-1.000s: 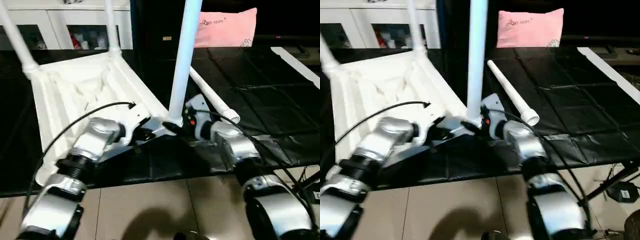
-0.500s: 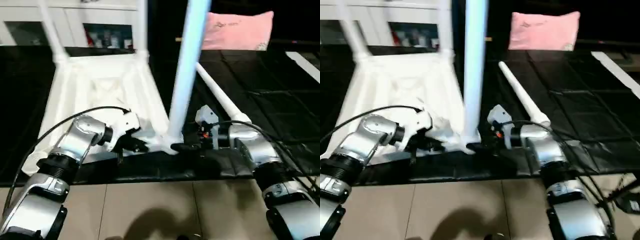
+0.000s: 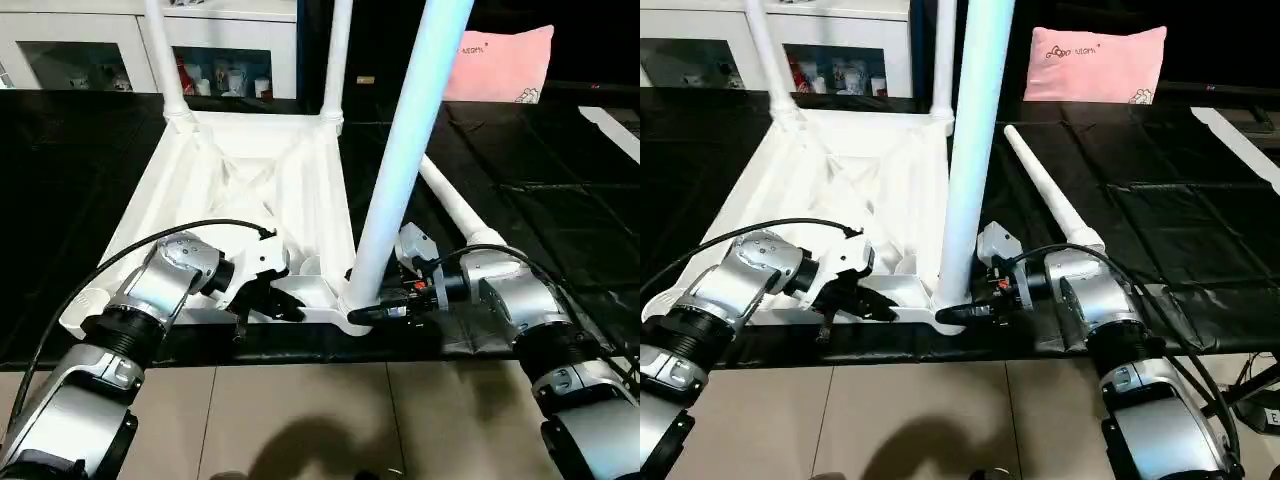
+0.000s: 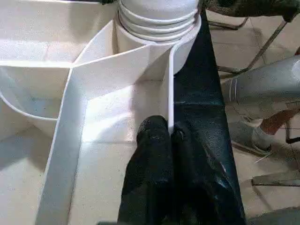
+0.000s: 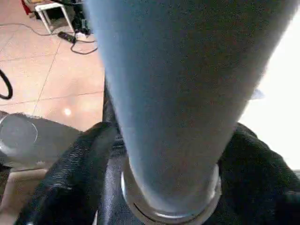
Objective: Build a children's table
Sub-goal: Rotate leg to tighten
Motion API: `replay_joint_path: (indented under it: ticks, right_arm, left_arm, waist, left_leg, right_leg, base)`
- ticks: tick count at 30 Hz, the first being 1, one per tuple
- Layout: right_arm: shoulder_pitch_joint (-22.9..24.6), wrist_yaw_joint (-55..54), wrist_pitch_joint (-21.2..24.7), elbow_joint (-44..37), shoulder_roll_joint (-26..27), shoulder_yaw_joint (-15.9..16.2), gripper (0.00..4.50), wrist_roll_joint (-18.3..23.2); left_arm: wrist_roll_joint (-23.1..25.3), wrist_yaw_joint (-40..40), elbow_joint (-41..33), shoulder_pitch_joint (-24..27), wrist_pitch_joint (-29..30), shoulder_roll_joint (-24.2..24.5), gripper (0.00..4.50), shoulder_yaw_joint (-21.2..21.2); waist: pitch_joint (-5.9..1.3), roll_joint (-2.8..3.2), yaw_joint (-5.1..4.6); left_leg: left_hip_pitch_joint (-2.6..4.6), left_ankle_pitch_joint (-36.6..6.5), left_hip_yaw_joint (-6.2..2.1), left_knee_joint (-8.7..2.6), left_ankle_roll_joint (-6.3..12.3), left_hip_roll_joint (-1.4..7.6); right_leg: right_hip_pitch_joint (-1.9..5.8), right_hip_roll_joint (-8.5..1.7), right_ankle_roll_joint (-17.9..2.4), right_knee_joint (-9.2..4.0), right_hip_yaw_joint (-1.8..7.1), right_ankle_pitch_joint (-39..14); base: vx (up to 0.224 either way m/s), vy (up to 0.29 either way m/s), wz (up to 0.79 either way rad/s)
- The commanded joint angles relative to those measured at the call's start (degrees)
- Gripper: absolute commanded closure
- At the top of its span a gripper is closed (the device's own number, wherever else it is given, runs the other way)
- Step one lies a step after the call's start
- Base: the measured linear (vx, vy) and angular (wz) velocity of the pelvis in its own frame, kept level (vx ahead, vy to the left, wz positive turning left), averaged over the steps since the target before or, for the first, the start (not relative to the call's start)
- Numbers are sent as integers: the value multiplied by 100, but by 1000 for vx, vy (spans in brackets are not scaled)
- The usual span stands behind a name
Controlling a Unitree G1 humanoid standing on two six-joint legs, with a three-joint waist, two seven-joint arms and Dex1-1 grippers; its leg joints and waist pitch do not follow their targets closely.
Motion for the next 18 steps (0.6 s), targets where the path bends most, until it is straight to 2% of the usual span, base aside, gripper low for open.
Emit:
replay_joint_path:
  ticks: [1,10,18]
  right_arm:
    - [-13,131,-40,45,-70,55,132,-29]
    - [51,268,-70,35,-72,59,196,55]
    - [120,341,-48,5,-41,94,202,77]
  left_arm:
    - [-28,-187,-59,-156,-69,-35,450,-94]
    - [-11,-232,0,-157,-122,-8,450,-99]
    - [-12,-213,10,-126,-116,-5,450,-85]
  waist:
    - [-440,17,-21]
    - [-438,33,-15]
    - [-440,32,-11]
  left_leg:
    - [-110,-508,194,-356,416,-129]
    - [-114,-536,191,-359,406,-125]
    - [-108,-522,191,-358,405,-122]
  right_leg:
    - [547,-173,-1080,-345,267,-1331]
    - [544,-177,-1060,-356,263,-1387]
    - [542,-173,-1099,-342,264,-1301]
  base:
    - [0,0,0]
    - [0,0,0]
    - [0,0,0]
